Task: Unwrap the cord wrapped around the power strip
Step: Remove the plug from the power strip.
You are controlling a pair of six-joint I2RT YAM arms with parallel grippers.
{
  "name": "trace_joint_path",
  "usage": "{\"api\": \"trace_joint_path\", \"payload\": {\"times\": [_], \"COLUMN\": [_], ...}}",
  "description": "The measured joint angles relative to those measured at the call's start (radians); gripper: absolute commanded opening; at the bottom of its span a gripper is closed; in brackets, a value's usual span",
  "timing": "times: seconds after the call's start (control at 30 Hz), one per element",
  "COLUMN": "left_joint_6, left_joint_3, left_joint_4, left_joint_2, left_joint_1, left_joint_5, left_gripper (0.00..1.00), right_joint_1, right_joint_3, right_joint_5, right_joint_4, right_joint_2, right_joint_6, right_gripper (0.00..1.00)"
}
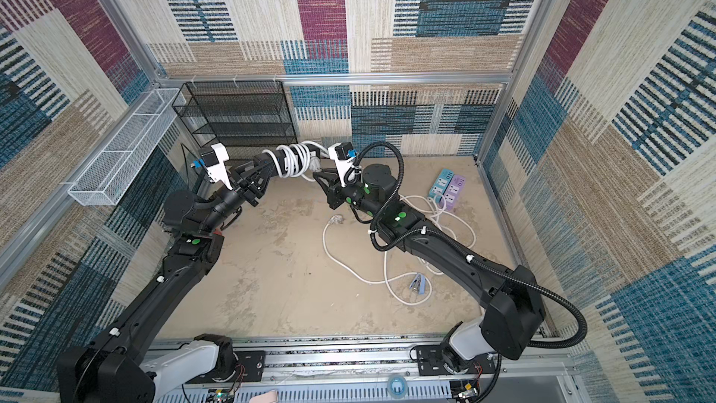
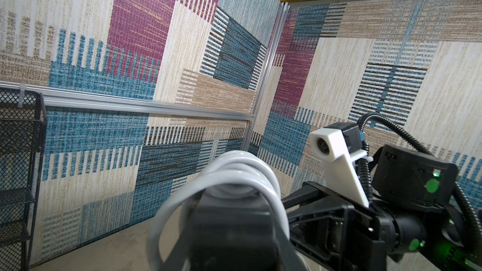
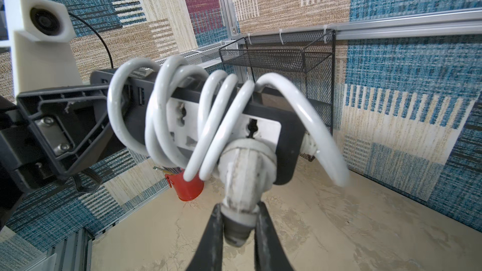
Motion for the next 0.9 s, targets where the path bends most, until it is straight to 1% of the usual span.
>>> {"api": "trace_joint_path", "payload": {"times": [0.2,0.37,0.67,0.9], "left_joint_6": [-0.003,0.003,0.005,0.007], "left_joint_3": [0.002,0.002,0.002,0.002], "left_joint_4": [0.01,0.01,0.046,0.047], "left_joint_2": [0.008,0.008,0.017,0.016], "left_joint_1": [0.0,0.001,0.005,0.004], "left_joint_5": [0.013,0.003,-0.055,-0.06], "left_gripper": [0.0,0.0,0.0,0.0], "right_joint_1": [-0.01,0.001,0.047,0.047], "right_joint_3": [0.005,0.006,0.091,0.098], "right_joint_5": [-0.017,-0.023,0.06,0.078], "right_joint_4": [-0.011,0.014,0.018,0.004], "right_joint_2": [-0.003,0.015,0.085,0.079], "right_joint_6": [-0.007,0.006,0.014,0.008], "right_gripper": [0.06,0.05,0.05,0.04]}}
